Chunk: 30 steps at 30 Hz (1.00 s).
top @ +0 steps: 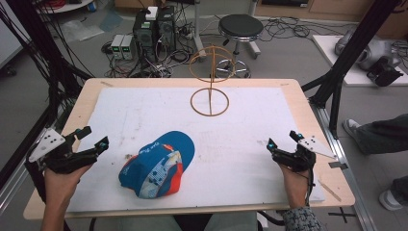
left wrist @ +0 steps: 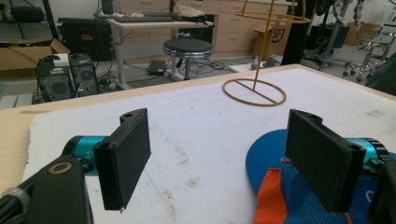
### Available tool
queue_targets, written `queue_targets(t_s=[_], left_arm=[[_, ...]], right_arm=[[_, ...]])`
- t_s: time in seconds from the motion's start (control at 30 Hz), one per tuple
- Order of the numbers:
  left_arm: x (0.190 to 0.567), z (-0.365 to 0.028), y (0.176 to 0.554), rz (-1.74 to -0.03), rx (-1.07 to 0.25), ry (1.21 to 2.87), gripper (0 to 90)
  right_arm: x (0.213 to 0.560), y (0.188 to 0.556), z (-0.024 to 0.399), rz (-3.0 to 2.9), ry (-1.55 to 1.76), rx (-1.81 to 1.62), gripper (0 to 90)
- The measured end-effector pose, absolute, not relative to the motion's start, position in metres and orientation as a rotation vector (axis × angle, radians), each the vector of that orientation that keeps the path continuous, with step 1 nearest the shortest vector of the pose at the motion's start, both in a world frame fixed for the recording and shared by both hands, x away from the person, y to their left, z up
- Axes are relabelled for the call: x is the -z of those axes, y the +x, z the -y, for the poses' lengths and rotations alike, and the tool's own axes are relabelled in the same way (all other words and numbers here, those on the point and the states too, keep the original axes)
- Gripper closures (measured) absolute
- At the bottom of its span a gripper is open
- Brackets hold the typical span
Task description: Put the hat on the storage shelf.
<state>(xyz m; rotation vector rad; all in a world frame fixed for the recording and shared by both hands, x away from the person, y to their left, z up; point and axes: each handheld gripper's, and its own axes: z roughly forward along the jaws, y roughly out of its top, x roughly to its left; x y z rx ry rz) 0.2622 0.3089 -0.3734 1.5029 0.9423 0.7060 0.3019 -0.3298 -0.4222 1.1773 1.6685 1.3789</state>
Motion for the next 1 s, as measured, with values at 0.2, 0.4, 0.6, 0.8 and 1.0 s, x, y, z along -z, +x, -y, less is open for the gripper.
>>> queue_targets(t_s=[0.2,0.4,0.6,0.8,1.0], left_arm=[[0.373,-0.305,0.264,-0.923,-0.695,1.520,23.3],[0.370,-0.300,0.266,-0.862,-0.661,1.535,23.9],[0.370,-0.290,0.266,-0.795,-0.619,1.580,23.9],[0.372,-0.279,0.266,-0.684,-0.535,1.641,25.2],[0.380,-0.262,0.268,-0.585,-0.453,1.740,27.2]], right_arm=[[0.421,0.299,0.331,-1.675,1.158,-1.361,8.1],[0.422,0.296,0.331,-1.681,1.155,-1.352,8.1],[0.422,0.297,0.332,-1.677,1.161,-1.352,8.1],[0.423,0.300,0.330,-1.704,1.150,-1.336,8.1],[0.423,0.301,0.329,-1.710,1.146,-1.348,8.1]])
